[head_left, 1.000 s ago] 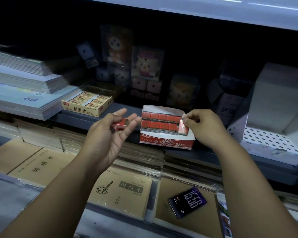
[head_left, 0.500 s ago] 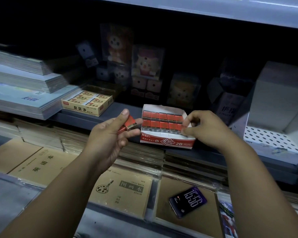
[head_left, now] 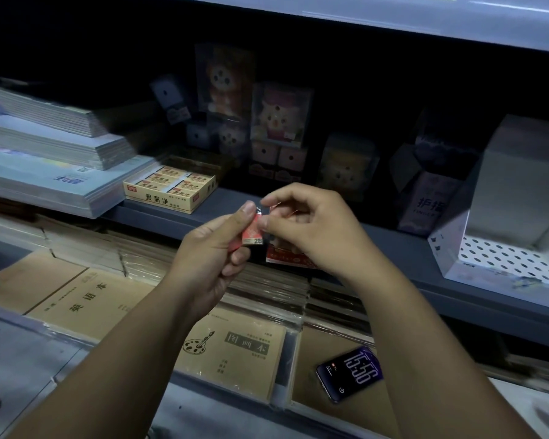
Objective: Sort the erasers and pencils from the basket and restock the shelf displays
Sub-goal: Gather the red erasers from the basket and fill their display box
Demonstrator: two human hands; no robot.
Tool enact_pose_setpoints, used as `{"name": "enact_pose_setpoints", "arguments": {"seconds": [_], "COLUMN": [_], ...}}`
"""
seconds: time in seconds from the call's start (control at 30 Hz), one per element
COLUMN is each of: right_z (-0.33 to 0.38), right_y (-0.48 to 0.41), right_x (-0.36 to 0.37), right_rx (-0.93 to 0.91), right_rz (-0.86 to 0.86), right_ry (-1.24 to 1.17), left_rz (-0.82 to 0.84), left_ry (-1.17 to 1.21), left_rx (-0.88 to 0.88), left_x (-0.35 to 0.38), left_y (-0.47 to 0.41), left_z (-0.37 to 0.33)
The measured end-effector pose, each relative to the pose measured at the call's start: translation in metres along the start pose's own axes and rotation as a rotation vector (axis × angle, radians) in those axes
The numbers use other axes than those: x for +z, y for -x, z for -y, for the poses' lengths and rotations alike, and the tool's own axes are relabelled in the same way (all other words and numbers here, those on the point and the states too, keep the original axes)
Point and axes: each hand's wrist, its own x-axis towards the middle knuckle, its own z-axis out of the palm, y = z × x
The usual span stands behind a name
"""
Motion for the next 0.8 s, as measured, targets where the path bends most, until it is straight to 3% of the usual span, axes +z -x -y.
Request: {"name": "enact_pose_setpoints", "arguments": {"seconds": [0.23, 0.33, 0.47, 0.63, 0.8], "right_z": [0.005, 0.004, -0.006, -0.018, -0.023], "right_y": [-0.003, -0.006, -0.01, -0.01, -0.012], "right_x": [0.006, -0.003, -0.016, -0.013, -0.011], "right_rx": [0.036, 0.083, 0.158, 0.251, 0.233], "right_rz": [-0.005, -0.085, -0.194, -0.045, -0.016], "right_ry": [-0.028, -0.046, 0.105, 0.242, 0.357], "left_rz": [0.017, -0.063, -0.101, -0.106, -0.089], "left_ry": [-0.002, 0.085, 0.176, 0.184, 0.09], "left_rx": [0.014, -0.001, 0.036, 0.071, 0.018], "left_x": [-0.002, -0.004, -0.004, -0.003, -0.004], "left_y": [0.0, -0.003, -0.004, -0.005, -0.005], "left_z": [-0.002, -0.002, -0.004, -0.003, 0.001]}}
